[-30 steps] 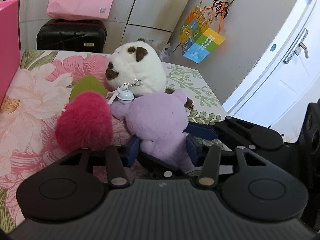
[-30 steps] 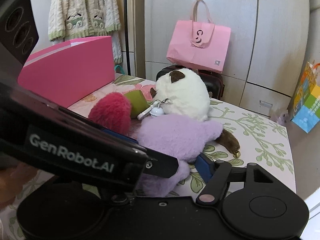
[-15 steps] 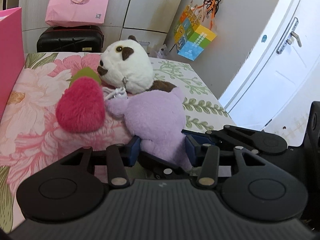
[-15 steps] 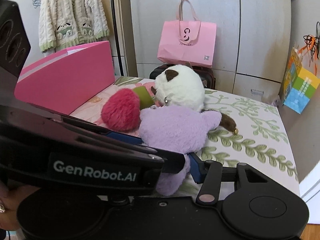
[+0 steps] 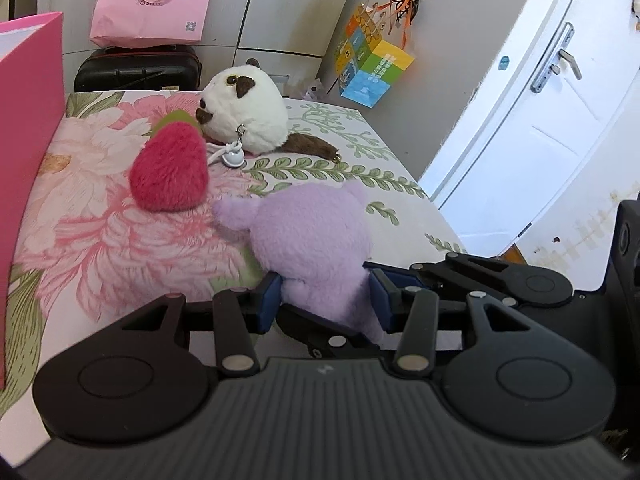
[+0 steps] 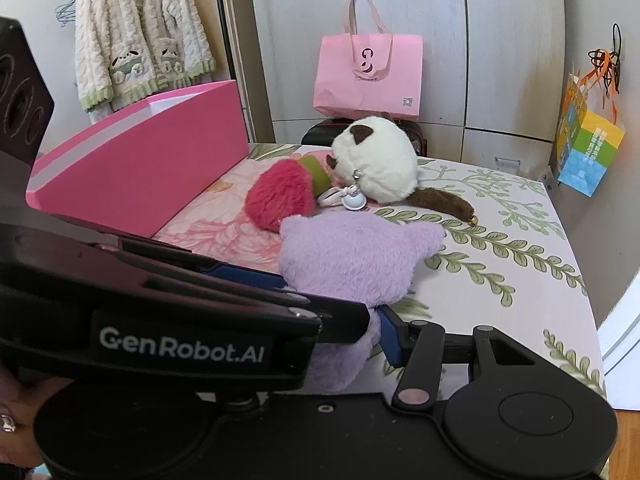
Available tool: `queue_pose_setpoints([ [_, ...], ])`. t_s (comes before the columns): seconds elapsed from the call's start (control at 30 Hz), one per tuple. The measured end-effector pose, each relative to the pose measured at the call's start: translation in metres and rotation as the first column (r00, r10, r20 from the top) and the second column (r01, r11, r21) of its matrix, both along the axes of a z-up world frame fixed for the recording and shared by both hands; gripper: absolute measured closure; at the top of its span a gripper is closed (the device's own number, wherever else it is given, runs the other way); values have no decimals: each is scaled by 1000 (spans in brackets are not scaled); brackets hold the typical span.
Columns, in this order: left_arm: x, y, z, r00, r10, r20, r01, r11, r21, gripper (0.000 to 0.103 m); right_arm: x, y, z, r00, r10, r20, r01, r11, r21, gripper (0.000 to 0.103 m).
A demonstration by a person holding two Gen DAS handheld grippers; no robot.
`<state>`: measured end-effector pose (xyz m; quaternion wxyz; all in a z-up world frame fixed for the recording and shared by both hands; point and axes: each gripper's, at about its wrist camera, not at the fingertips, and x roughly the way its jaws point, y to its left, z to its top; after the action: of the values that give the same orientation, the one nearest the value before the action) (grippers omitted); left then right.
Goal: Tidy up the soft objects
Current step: 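Carry the lilac plush with the left tool over the shoebox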
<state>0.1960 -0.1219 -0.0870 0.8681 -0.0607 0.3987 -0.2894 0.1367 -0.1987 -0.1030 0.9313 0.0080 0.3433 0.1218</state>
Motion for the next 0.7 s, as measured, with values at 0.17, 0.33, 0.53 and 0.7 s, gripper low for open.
queue_pose_setpoints([
  [0.17, -20, 12, 4, 1000, -5, 4, 5, 1000, -14, 58, -20, 11, 7, 1000, 8, 1, -8, 1000, -16, 46],
  [0.33, -43, 23, 13, 999, 9, 40, -8, 1000, -19, 57, -42, 23, 15, 999, -5, 32, 5, 1000, -8, 46],
  [0.53, -65, 42, 27, 998, -25, 59, 27, 999, -19, 57, -66, 41, 27, 997, 7, 73, -5, 1000, -25, 46],
  [0.7, -89, 57, 44, 997, -36, 71, 34, 999, 25, 58, -87, 59, 39, 995, 40, 94, -38, 999, -20, 45],
])
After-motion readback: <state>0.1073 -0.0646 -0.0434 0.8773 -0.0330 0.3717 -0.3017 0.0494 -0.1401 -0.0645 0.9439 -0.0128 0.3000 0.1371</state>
